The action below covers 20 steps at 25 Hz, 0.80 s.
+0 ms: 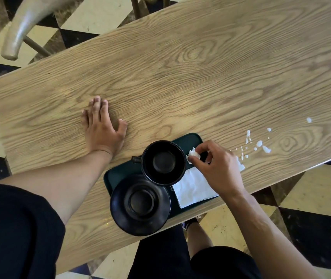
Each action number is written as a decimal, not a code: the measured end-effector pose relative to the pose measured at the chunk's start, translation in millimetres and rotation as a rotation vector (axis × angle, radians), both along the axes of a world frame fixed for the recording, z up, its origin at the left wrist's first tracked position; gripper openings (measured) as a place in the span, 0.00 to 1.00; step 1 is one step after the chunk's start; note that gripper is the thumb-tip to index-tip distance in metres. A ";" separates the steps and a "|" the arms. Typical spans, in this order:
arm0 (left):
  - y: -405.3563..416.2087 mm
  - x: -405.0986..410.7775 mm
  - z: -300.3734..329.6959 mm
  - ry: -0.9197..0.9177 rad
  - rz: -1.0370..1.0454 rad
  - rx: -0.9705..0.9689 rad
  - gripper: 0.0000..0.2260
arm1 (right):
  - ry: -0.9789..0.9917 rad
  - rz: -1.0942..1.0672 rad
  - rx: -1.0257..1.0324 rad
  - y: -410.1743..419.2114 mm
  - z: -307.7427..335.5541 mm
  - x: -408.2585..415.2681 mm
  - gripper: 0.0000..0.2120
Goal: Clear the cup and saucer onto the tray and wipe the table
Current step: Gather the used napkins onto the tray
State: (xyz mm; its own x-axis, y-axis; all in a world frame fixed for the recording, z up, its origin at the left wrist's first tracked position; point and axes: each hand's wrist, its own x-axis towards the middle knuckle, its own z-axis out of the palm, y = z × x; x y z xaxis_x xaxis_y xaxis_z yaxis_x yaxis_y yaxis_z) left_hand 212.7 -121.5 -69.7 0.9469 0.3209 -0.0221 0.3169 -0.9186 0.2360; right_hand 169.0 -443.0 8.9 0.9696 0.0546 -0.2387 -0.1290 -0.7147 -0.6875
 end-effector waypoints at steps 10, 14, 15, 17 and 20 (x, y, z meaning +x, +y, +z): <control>0.8 0.4 -2.1 -0.007 0.002 -0.004 0.33 | -0.055 -0.022 -0.042 -20.9 -3.6 -23.9 0.08; -0.6 0.1 -1.6 -0.012 0.012 -0.018 0.33 | -0.046 0.058 -0.116 -26.0 -8.0 -30.2 0.12; -1.1 0.2 -1.3 -0.013 0.015 -0.022 0.33 | -0.043 0.071 -0.127 -25.7 -8.7 -30.4 0.12; -1.6 0.4 -0.4 -0.011 0.018 -0.026 0.33 | -0.047 0.087 -0.138 -25.8 -9.2 -30.9 0.12; -1.9 0.5 1.5 0.001 0.018 -0.020 0.33 | -0.060 0.097 -0.135 -28.0 -9.2 -30.2 0.10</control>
State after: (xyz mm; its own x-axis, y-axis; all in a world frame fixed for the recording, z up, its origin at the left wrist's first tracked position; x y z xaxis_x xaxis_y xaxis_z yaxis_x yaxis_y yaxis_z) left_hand 213.2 -123.4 -68.2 0.9408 0.3376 -0.0298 0.3338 -0.9079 0.2537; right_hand 138.9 -471.0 -0.3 0.9740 0.1200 -0.1922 -0.0167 -0.8080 -0.5890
